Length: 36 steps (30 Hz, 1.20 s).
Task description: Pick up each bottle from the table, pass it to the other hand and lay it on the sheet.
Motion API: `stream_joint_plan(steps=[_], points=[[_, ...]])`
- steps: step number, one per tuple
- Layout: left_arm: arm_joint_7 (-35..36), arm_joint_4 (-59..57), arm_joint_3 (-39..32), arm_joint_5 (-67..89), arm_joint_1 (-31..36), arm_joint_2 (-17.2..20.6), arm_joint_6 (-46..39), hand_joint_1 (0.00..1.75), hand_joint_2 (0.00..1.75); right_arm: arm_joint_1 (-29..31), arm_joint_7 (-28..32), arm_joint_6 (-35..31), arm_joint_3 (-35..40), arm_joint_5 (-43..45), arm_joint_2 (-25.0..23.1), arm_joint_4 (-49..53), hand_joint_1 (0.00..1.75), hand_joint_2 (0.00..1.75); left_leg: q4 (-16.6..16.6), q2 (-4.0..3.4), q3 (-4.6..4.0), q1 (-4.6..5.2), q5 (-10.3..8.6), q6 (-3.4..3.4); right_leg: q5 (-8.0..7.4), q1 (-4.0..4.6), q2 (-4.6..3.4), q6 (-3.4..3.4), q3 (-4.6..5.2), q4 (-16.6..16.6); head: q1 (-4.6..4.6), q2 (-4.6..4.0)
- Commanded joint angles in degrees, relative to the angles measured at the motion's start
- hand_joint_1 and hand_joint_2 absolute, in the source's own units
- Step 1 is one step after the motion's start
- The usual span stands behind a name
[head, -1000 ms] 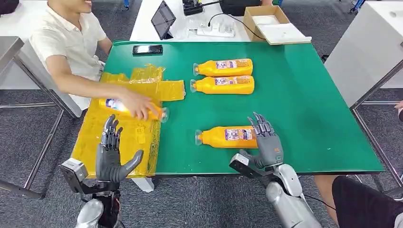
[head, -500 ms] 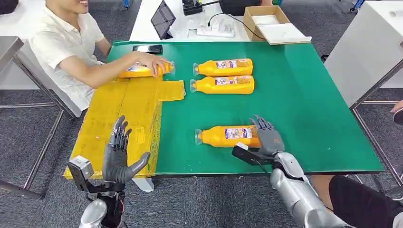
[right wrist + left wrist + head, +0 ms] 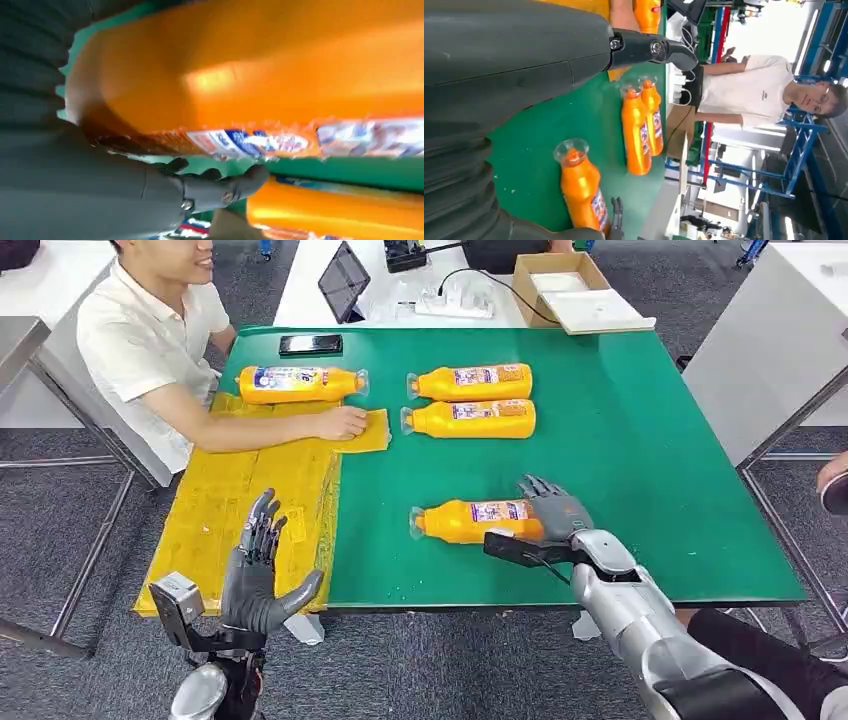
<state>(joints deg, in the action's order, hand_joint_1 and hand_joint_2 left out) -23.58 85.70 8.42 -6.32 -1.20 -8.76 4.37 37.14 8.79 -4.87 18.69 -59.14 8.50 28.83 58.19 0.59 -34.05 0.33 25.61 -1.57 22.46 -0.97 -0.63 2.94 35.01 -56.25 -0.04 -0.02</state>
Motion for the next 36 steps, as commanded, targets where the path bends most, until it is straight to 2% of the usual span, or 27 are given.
stream_joint_plan(steps=[1,2,4,12,15,18,20,21,23,24,26,27,29,33,36], points=[[0.2,-2.9,1.5,-0.6,1.5,1.2,0.5,0.0,1.75,3.2,4.8,1.8,2.2,4.5,0.1,-6.4,1.69,1.75,0.0,0.01,0.15,-0.04,0.02,0.09,0.03,0.05,0.08,-0.11,-0.17,0.0,-0.02,0.0],[0.2,-2.9,1.6,-0.6,1.5,1.2,0.5,0.0,1.75,2.8,6.2,1.8,1.5,5.7,-0.1,-6.0,1.75,1.75,0.0,0.0,0.09,-0.02,0.01,0.06,0.02,0.03,0.05,-0.07,-0.1,0.0,-0.02,0.0],[-2.2,-2.8,3.2,2.2,1.9,2.4,0.0,0.0,1.75,1.6,11.2,3.6,0.1,9.9,-0.4,-5.3,1.75,1.75,-0.1,-0.03,0.15,-0.03,0.03,0.09,0.04,0.04,0.04,-0.1,-0.15,0.0,-0.02,0.0],[-2.4,-2.3,4.0,2.5,1.4,2.4,0.2,0.0,1.75,0.6,12.9,2.0,0.7,11.9,-0.9,-4.4,1.75,1.75,-0.1,-0.05,0.25,-0.06,0.07,0.12,0.07,0.08,0.05,-0.13,-0.23,0.1,0.0,0.0],[-1.9,-2.2,3.8,1.4,1.4,1.7,0.0,0.0,1.75,-0.3,15.0,0.6,-1.1,15.9,-2.1,-2.4,1.75,1.75,-0.1,-0.06,0.23,-0.07,0.05,0.12,0.04,0.09,0.03,-0.13,-0.22,0.1,0.0,0.0],[-0.6,-1.1,2.5,-2.2,0.5,-0.8,-3.2,0.0,1.75,-3.8,18.4,-4.0,-4.0,21.0,-4.1,3.9,1.75,1.75,0.0,-0.07,0.21,-0.07,0.06,0.12,0.05,0.09,0.02,-0.14,-0.2,0.0,-0.02,0.0],[2.1,-2.0,2.8,-4.6,-0.6,-1.6,-5.1,0.0,1.75,-8.2,18.8,-5.0,-4.9,23.8,-5.4,10.5,1.75,1.75,0.0,-0.09,0.1,-0.06,0.05,0.08,0.02,0.07,-0.04,-0.09,-0.09,0.0,0.0,0.0],[3.0,-2.9,2.8,-6.0,-0.9,-2.3,-5.8,0.0,1.75,-10.2,21.3,-6.2,-6.5,26.9,-6.5,13.9,1.75,1.75,-0.1,-0.14,0.26,-0.09,0.11,0.13,0.07,0.11,-0.05,-0.14,-0.25,0.1,0.0,0.0],[2.3,-4.4,3.4,-8.8,-1.3,-3.1,-6.3,0.0,1.75,-13.5,21.3,-6.5,-5.9,29.0,-7.5,20.8,1.75,1.75,-0.1,-0.11,0.19,-0.08,0.08,0.1,0.04,0.09,-0.06,-0.11,-0.18,0.1,-0.02,0.0],[-0.3,-4.1,4.1,-9.5,-1.7,-3.1,-7.1,0.0,1.75,-15.7,21.2,-6.1,-6.1,31.9,-8.2,25.6,1.75,1.75,-0.1,-0.15,0.3,-0.09,0.14,0.14,0.11,0.11,-0.06,-0.16,-0.28,0.1,0.0,0.0],[-0.4,-3.4,4.5,-9.5,-2.1,-3.0,-7.1,0.0,1.75,-16.4,20.9,-6.1,-5.6,32.1,-8.5,27.0,1.75,1.75,0.0,-0.09,0.11,-0.07,0.09,0.1,0.08,0.08,-0.03,-0.1,-0.1,0.0,-0.02,0.0],[-4.0,-2.2,4.9,-7.2,-2.6,-2.8,-8.7,0.0,1.75,-17.5,21.5,-6.2,-5.6,33.5,-8.9,29.3,1.75,1.75,-0.1,-0.07,0.23,-0.06,0.14,0.14,0.16,0.08,0.02,-0.15,-0.21,0.0,0.0,0.0],[-3.8,-0.8,6.4,-6.4,-3.5,-2.0,-7.8,0.0,1.75,-20.0,21.9,-6.4,-4.7,34.5,-9.8,32.8,1.75,1.75,0.0,-0.02,-0.01,-0.06,0.07,0.09,0.09,0.06,0.03,-0.1,0.01,0.0,0.0,0.0],[-3.5,-1.9,9.0,-4.0,-4.0,-1.1,-7.1,0.0,1.75,-21.9,21.7,-6.1,-2.6,34.6,-10.6,33.5,1.75,1.75,-0.1,0.02,0.12,-0.08,0.12,0.11,0.17,0.08,0.09,-0.13,-0.13,0.0,-0.02,0.0],[-8.4,-1.1,11.4,3.1,-3.2,-0.8,-9.0,0.0,1.75,-19.8,23.3,-3.8,0.9,34.9,-12.4,30.7,1.75,1.75,0.0,-0.13,0.06,-0.06,0.12,0.11,0.11,0.07,-0.07,-0.14,-0.05,0.0,0.0,0.0]])
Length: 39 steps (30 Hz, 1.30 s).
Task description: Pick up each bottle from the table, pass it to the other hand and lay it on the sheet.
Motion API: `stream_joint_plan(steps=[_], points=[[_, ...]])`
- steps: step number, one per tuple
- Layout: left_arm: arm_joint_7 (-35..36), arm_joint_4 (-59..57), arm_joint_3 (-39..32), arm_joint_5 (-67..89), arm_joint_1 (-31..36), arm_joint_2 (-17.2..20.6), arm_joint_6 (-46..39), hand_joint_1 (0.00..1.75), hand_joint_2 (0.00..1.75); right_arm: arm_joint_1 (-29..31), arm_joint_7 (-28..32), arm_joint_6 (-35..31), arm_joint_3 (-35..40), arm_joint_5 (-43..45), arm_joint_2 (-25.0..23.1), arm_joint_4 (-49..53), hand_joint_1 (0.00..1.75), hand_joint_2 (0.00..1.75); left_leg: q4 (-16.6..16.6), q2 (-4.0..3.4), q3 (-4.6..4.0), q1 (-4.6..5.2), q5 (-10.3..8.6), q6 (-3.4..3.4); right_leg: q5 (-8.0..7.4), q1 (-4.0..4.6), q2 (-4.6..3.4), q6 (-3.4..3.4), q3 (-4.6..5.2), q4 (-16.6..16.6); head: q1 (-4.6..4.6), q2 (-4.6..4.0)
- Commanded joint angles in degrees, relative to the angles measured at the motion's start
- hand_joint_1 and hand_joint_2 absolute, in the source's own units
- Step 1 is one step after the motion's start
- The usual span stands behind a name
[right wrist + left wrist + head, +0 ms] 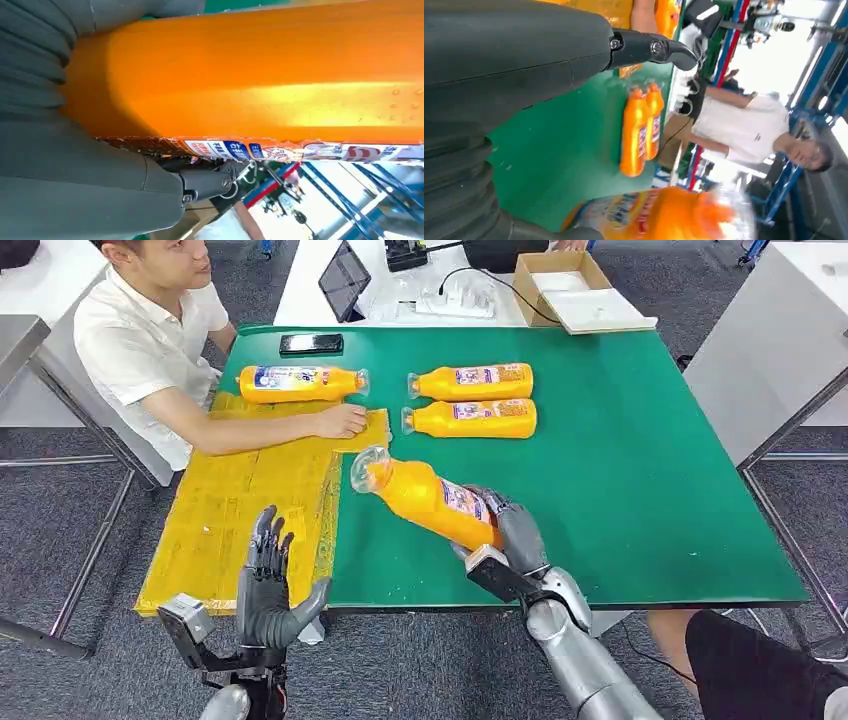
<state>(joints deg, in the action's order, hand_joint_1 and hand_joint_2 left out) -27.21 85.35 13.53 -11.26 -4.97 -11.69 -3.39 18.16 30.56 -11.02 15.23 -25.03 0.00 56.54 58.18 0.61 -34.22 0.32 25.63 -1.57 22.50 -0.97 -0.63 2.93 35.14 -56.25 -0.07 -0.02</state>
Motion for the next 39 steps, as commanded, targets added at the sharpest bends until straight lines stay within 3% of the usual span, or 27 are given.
stream_joint_plan(steps=[1,10,23,31,32,33,38,39], points=[[-4.0,-0.3,6.7,8.4,1.0,2.0,-1.0,0.0,1.75,-0.7,1.5,2.4,5.1,0.7,-4.8,2.7,1.75,1.75,0.0,-0.17,0.18,-0.03,0.08,0.1,0.05,0.04,-0.08,-0.11,-0.13,0.0,0.0,0.0],[-0.2,-3.0,6.4,7.1,3.3,0.4,0.1,0.0,1.75,0.5,1.4,5.5,13.2,0.0,-7.5,0.5,1.75,1.75,0.0,-0.17,0.32,-0.1,0.11,0.17,0.09,0.12,-0.05,-0.17,-0.23,0.0,0.02,0.0],[2.6,-5.1,5.5,-0.9,5.4,-0.6,4.7,0.0,1.75,0.8,2.0,6.6,17.6,1.6,-9.3,-1.9,1.75,1.75,0.0,-0.07,0.17,-0.05,0.02,0.09,0.02,0.06,-0.01,-0.09,-0.13,0.0,0.0,0.0],[3.0,-4.4,5.8,-7.2,6.4,0.5,9.2,0.0,1.75,2.7,3.4,6.3,20.5,3.4,-10.9,-9.8,1.75,1.75,-0.1,-0.14,0.3,-0.09,0.04,0.12,0.03,0.09,-0.04,-0.12,-0.24,0.1,0.0,0.0],[2.9,-4.4,5.7,-7.4,6.4,0.6,9.5,1.01,1.75,2.7,3.4,6.3,20.6,3.5,-11.0,-10.3,1.75,1.75,-0.1,-0.05,0.17,-0.06,0.0,0.07,0.01,0.07,0.02,-0.08,-0.14,0.0,0.0,0.0],[2.6,-4.3,5.3,-8.0,6.4,0.6,10.0,1.75,1.75,2.9,3.4,6.1,20.9,3.4,-11.1,-11.6,1.75,1.75,-0.1,-0.07,0.18,-0.06,0.0,0.08,0.01,0.06,0.0,-0.07,-0.12,0.0,0.0,0.0],[5.3,-5.8,3.7,-13.5,6.8,0.3,13.1,1.75,1.75,3.3,3.8,4.8,22.0,3.0,-11.8,-15.7,1.75,1.75,-0.1,0.0,0.25,-0.07,0.01,0.09,0.04,0.07,0.08,-0.09,-0.23,0.1,0.0,0.0],[5.3,-5.9,3.7,-13.5,6.8,0.4,13.1,1.75,1.75,3.2,3.8,4.6,22.1,3.0,-11.9,-16.1,1.48,1.75,-0.1,-0.01,0.18,-0.06,0.0,0.07,0.02,0.06,0.05,-0.07,-0.14,0.0,0.0,0.0]])
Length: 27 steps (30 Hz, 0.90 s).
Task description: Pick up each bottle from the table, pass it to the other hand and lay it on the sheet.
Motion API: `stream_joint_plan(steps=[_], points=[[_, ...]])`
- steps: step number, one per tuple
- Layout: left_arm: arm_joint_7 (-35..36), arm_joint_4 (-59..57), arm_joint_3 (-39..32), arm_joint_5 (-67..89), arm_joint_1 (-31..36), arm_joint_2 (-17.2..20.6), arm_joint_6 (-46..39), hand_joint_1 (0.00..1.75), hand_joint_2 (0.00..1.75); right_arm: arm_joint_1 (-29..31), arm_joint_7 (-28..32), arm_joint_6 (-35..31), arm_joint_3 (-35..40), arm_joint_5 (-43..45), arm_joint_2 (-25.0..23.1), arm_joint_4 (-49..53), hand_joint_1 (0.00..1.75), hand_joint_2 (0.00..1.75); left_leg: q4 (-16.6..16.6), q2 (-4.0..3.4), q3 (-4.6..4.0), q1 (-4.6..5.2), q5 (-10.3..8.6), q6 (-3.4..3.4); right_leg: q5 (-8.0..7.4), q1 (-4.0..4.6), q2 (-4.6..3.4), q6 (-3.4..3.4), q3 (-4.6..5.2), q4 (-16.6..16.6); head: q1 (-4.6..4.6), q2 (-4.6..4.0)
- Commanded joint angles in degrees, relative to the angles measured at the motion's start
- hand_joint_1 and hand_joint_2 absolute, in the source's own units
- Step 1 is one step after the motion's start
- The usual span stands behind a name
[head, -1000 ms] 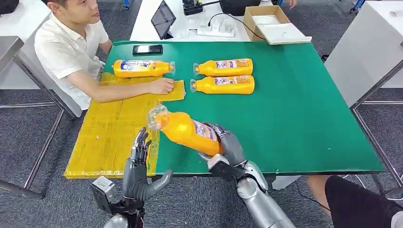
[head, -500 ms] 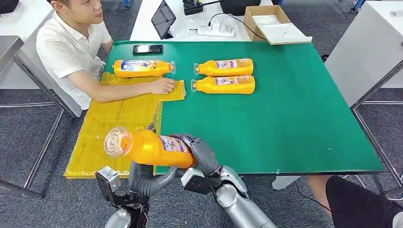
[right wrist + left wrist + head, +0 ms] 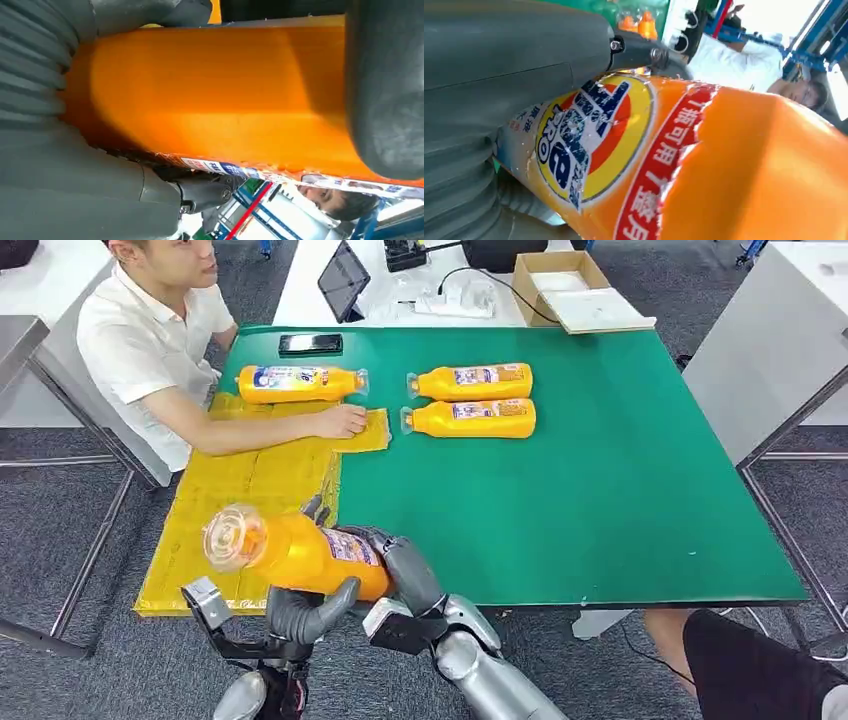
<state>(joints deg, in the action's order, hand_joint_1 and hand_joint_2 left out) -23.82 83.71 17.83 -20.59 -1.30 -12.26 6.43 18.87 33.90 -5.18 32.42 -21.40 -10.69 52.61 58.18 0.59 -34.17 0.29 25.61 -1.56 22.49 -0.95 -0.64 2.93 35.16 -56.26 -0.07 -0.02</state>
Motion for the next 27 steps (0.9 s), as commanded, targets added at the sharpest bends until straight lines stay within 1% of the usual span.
stream_joint_plan(steps=[1,2,3,6,9,10,11,13,14,15,16,18,19,20,22,23,24,25,26,27], points=[[1.9,-4.4,-0.8,-4.1,3.1,1.0,3.2,1.75,1.75,2.6,0.4,-1.5,5.0,-0.7,-1.3,-12.4,0.49,1.75,-0.1,0.03,0.28,-0.07,0.05,0.11,0.07,0.08,0.12,-0.12,-0.31,0.1,0.0,0.0],[2.0,-4.5,-0.9,-4.1,3.1,1.1,3.2,1.75,1.75,2.7,0.1,-1.9,5.1,-0.9,-1.3,-12.5,0.14,1.75,-0.1,0.03,0.21,-0.05,0.04,0.08,0.05,0.06,0.09,-0.09,-0.24,0.1,0.02,0.0],[2.0,-4.5,-0.9,-4.1,3.1,1.1,3.2,1.75,1.75,2.7,0.1,-1.9,5.1,-0.9,-1.3,-12.5,0.14,1.75,-0.1,0.03,0.14,-0.03,0.02,0.06,0.04,0.04,0.08,-0.07,-0.16,0.1,0.0,0.0],[2.0,-4.5,-0.9,-4.1,3.1,1.2,3.2,1.75,1.75,2.8,0.2,-1.9,5.0,-0.9,-1.2,-12.5,0.14,1.75,-0.1,0.04,0.27,-0.07,0.06,0.12,0.09,0.09,0.13,-0.13,-0.3,0.1,0.0,0.0],[2.0,-4.5,-0.9,-4.1,3.1,1.2,3.2,1.75,1.75,2.8,0.2,-1.9,5.0,-0.9,-1.2,-12.5,0.14,1.75,-0.1,0.03,0.12,-0.02,0.02,0.07,0.05,0.03,0.09,-0.08,-0.14,0.0,0.02,0.0],[2.0,-4.5,-0.9,-4.2,3.1,1.2,3.2,1.75,1.75,2.9,-0.2,-2.3,4.9,-1.0,-1.1,-12.5,0.0,1.75,-0.1,0.02,0.23,-0.06,0.05,0.11,0.08,0.07,0.11,-0.12,-0.25,0.1,0.02,0.0],[2.1,-4.6,-0.9,-3.9,3.1,1.3,3.1,1.75,1.75,2.8,-0.5,-3.0,4.6,-1.0,-1.2,-12.5,0.0,1.75,0.0,0.05,0.13,-0.05,0.03,0.08,0.05,0.06,0.11,-0.09,-0.17,0.0,0.02,0.0],[1.7,-4.7,-1.7,-1.9,2.9,1.0,-0.9,1.75,1.75,2.6,-1.2,-4.2,3.8,-0.9,-1.0,-12.0,0.0,1.75,-0.1,0.02,0.23,-0.06,0.05,0.11,0.06,0.07,0.1,-0.12,-0.25,0.1,0.02,0.0],[1.6,-4.8,-2.2,-0.8,3.0,0.6,-3.3,1.75,1.75,2.4,-1.3,-4.6,3.4,-0.8,-1.0,-11.6,0.0,1.75,-0.1,0.03,0.14,-0.05,0.02,0.08,0.04,0.06,0.1,-0.09,-0.17,0.1,0.0,0.0],[2.5,-5.1,-3.1,-1.8,3.2,0.2,-4.0,1.75,1.75,2.1,-1.4,-5.1,3.1,-0.7,-0.8,-11.0,0.0,1.75,-0.1,0.06,0.23,-0.05,0.04,0.11,0.08,0.07,0.15,-0.13,-0.26,0.1,0.0,0.0],[2.8,-5.1,-3.4,-2.1,3.3,0.3,-4.4,1.75,1.75,1.7,-1.4,-6.0,3.0,-1.1,-0.6,-10.4,0.0,0.0,-0.1,0.08,0.18,-0.06,0.04,0.1,0.08,0.08,0.16,-0.12,-0.23,0.1,0.0,0.0],[3.2,-5.1,-4.4,-2.3,3.4,0.3,-6.3,1.75,1.75,0.7,-1.0,-8.5,2.6,-2.0,-0.1,-8.4,0.0,0.0,-0.1,0.05,0.25,-0.07,0.05,0.12,0.09,0.08,0.14,-0.14,-0.28,0.1,0.0,0.0],[3.6,-5.1,-4.8,-0.7,3.4,0.7,-9.1,1.75,1.75,-0.3,-0.5,-10.4,2.3,-2.5,0.3,-6.4,0.0,0.0,-0.1,0.05,0.21,-0.05,0.05,0.1,0.08,0.07,0.13,-0.11,-0.23,0.1,0.0,0.0],[3.5,-5.2,-4.5,2.7,3.7,1.3,-12.9,1.75,1.75,-1.5,-0.3,-11.0,2.0,-2.3,0.7,-4.2,0.0,0.0,-0.1,0.05,0.13,-0.04,0.02,0.07,0.05,0.05,0.12,-0.08,-0.15,0.1,0.0,0.0],[2.7,-5.3,-4.6,5.6,3.9,2.1,-15.8,1.75,1.75,-3.1,-0.3,-11.5,1.6,-2.2,1.4,-1.1,0.0,0.0,-0.1,0.1,0.2,-0.07,0.05,0.1,0.09,0.09,0.18,-0.12,-0.24,0.1,0.02,0.0],[2.1,-5.1,-4.2,7.8,4.0,2.3,-17.4,1.75,1.75,-4.0,0.2,-12.6,1.4,-2.5,1.7,0.6,0.0,0.0,-0.1,0.11,0.1,-0.03,0.02,0.06,0.06,0.05,0.16,-0.08,-0.14,0.0,0.0,0.0],[1.8,-5.2,-3.9,12.8,4.7,3.1,-21.2,1.75,1.75,-5.6,1.1,-14.8,0.8,-3.0,2.2,3.7,0.0,0.0,-0.1,0.1,0.1,-0.04,0.02,0.07,0.06,0.05,0.14,-0.08,-0.13,0.0,0.0,0.0],[2.4,-5.8,-4.8,13.9,4.7,3.0,-22.3,1.75,1.75,-6.8,0.4,-15.2,0.7,-3.5,2.7,5.3,0.0,0.0,-0.1,0.11,0.23,-0.06,0.07,0.11,0.13,0.08,0.2,-0.13,-0.27,0.1,0.02,0.0],[1.5,-6.8,-5.1,18.6,5.8,4.4,-25.9,1.75,1.75,-7.8,2.0,-18.0,0.0,-4.0,2.9,7.1,0.0,0.0,-0.1,0.14,0.16,-0.04,0.04,0.09,0.1,0.06,0.21,-0.1,-0.21,0.1,0.0,0.0],[1.5,-7.4,-5.5,18.7,6.1,4.4,-25.7,1.75,1.75,-8.2,2.0,-17.9,0.0,-4.0,3.2,8.2,0.0,0.0,-0.1,0.15,0.06,-0.02,-0.01,0.06,0.05,0.03,0.2,-0.06,-0.09,0.0,0.0,0.0]])
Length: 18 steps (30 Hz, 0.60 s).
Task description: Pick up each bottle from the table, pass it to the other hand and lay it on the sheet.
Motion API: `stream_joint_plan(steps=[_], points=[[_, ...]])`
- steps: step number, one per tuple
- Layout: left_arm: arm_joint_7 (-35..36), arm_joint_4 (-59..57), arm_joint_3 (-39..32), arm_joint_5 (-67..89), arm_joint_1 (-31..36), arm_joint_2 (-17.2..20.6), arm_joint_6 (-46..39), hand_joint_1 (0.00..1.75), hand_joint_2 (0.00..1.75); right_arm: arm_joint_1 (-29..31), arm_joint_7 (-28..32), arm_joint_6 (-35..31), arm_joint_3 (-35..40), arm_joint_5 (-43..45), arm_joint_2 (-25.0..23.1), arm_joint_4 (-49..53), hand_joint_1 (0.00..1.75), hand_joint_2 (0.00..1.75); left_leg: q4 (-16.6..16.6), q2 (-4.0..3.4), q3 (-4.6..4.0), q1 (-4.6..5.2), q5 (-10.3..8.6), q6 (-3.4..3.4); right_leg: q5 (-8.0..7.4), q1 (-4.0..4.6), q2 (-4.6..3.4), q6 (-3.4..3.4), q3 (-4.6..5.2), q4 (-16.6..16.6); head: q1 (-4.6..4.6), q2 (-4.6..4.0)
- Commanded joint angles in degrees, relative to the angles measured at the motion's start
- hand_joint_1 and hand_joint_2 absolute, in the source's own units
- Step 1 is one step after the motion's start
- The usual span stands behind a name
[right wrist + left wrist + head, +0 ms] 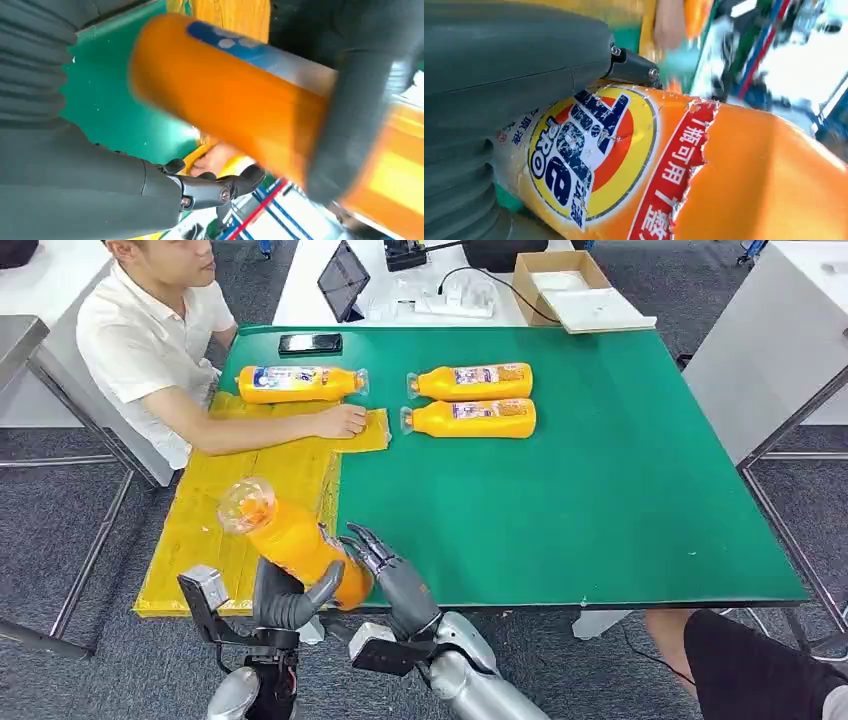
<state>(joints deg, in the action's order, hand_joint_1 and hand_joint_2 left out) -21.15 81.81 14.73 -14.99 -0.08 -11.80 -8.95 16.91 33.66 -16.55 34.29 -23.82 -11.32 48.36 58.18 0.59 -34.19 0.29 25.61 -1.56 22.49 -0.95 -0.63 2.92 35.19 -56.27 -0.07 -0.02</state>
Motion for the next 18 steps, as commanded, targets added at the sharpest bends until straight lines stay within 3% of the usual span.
stream_joint_plan(steps=[1,5,10,14,18], points=[[-1.2,-5.8,-2.7,13.1,5.1,3.9,-10.0,1.75,1.75,-6.5,2.0,-6.4,-1.9,-1.7,4.0,13.1,0.0,0.0,-0.1,0.19,0.21,-0.04,0.03,0.1,0.11,0.06,0.26,-0.11,-0.28,0.1,-0.02,0.0],[-1.9,-5.9,-2.5,15.2,5.4,4.1,-11.6,1.75,1.75,-6.4,2.2,-7.1,-2.2,-1.8,3.8,13.2,0.0,0.0,-0.1,0.05,0.13,-0.02,0.01,0.07,0.05,0.02,0.11,-0.09,-0.16,0.0,0.02,0.0],[0.7,-9.8,-5.4,44.3,11.4,6.2,-25.6,1.75,1.75,-9.2,4.1,-13.1,-5.4,-3.2,3.9,23.2,0.0,0.0,0.0,0.12,0.1,-0.05,0.0,0.11,0.07,0.06,0.21,-0.14,-0.15,0.0,0.0,0.0],[9.3,-16.8,-3.3,57.0,16.5,8.3,-18.2,1.75,1.75,-11.7,3.0,-13.2,-7.8,-2.3,4.4,28.0,0.0,0.0,-0.1,0.18,0.13,-0.03,-0.02,0.09,0.06,0.04,0.23,-0.11,-0.19,0.0,0.0,0.0],[10.5,-20.9,-2.7,58.9,19.4,8.9,-15.8,1.75,1.75,-12.4,2.7,-12.0,-8.5,-2.1,4.5,28.0,0.0,0.0,-0.1,0.15,0.14,-0.02,-0.03,0.06,0.05,0.03,0.21,-0.07,-0.17,0.0,0.0,0.0]])
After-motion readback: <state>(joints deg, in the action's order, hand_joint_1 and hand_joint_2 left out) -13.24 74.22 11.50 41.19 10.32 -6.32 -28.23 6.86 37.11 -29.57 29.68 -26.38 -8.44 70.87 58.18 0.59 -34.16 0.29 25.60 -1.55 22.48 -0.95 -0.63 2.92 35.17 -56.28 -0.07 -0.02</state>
